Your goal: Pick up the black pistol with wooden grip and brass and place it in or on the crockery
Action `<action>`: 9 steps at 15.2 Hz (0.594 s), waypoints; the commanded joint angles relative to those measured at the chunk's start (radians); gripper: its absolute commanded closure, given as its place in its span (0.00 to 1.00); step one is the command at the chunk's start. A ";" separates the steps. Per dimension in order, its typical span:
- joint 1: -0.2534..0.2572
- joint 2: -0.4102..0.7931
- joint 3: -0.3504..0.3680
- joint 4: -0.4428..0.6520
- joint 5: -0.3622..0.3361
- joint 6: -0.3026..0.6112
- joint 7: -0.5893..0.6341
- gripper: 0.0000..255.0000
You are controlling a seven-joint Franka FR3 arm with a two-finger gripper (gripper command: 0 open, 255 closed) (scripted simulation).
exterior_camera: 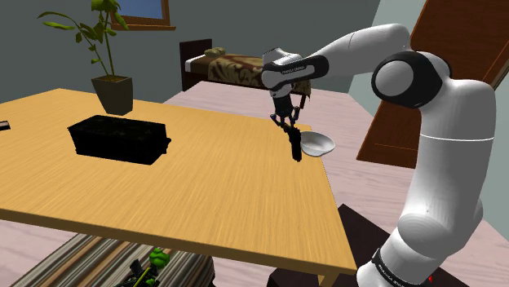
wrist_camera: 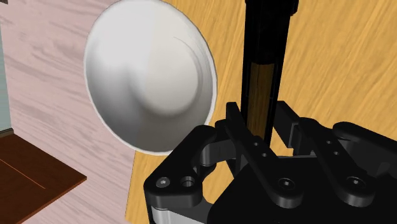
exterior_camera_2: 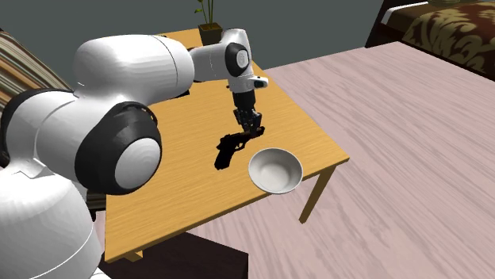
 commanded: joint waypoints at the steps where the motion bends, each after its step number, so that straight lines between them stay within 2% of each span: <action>1: 0.000 -0.003 -0.001 0.021 0.001 -0.023 -0.008 1.00; 9: 0.004 -0.015 0.000 0.110 0.002 -0.120 -0.035 1.00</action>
